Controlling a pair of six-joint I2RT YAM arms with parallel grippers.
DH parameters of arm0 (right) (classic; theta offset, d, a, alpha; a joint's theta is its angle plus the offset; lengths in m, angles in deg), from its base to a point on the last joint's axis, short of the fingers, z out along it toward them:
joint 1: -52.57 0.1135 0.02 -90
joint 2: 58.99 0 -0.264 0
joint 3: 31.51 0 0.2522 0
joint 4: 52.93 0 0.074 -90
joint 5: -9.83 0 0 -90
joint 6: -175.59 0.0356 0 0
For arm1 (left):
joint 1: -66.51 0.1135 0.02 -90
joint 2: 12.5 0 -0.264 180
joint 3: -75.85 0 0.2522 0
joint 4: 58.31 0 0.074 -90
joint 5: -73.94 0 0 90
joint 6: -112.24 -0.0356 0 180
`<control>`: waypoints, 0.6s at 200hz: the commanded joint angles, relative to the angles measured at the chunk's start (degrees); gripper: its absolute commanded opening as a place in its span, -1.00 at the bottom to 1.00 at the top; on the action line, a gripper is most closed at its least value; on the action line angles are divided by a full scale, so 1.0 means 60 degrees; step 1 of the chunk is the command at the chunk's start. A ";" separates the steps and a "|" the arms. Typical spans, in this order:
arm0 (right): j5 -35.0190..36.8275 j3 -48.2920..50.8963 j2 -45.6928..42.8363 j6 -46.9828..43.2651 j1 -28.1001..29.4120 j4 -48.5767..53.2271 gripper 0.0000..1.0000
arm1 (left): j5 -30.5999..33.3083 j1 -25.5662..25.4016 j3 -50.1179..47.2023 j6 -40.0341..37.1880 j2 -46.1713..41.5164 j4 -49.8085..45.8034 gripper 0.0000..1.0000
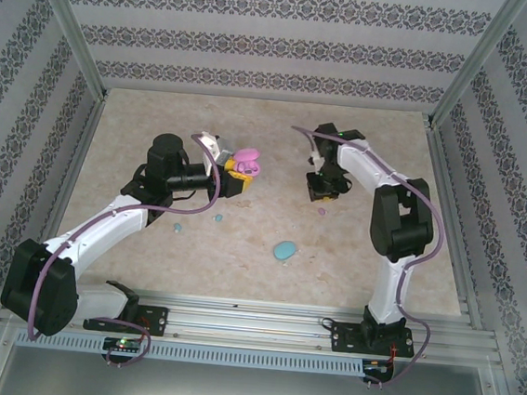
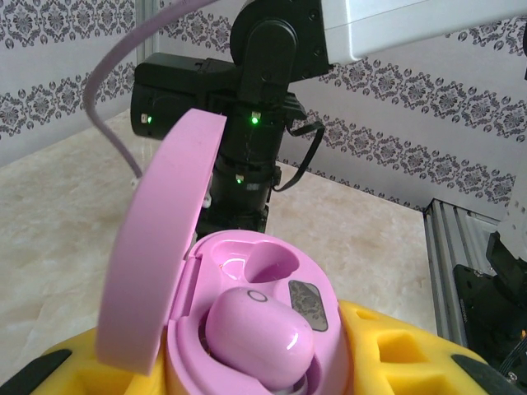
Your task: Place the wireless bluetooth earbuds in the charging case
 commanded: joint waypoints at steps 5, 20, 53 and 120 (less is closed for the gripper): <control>0.1437 -0.0070 -0.0077 -0.1192 0.0330 0.0278 -0.52 | -0.0085 -0.0140 0.0104 -0.0218 -0.0021 -0.0081 -0.48; 0.1938 -0.0174 0.0142 -0.1343 0.0514 0.0342 -0.47 | -0.0076 -0.0139 0.0128 -0.0257 -0.0015 -0.0132 -0.48; 0.2354 -0.0153 0.0458 -0.1575 0.0718 0.0441 -0.45 | -0.0063 -0.0138 0.0168 -0.0380 -0.0048 -0.0317 -0.47; 0.2420 -0.0166 0.0851 -0.1676 0.0733 0.0439 -0.46 | -0.0073 -0.0139 0.0194 -0.0422 -0.0034 -0.0396 -0.47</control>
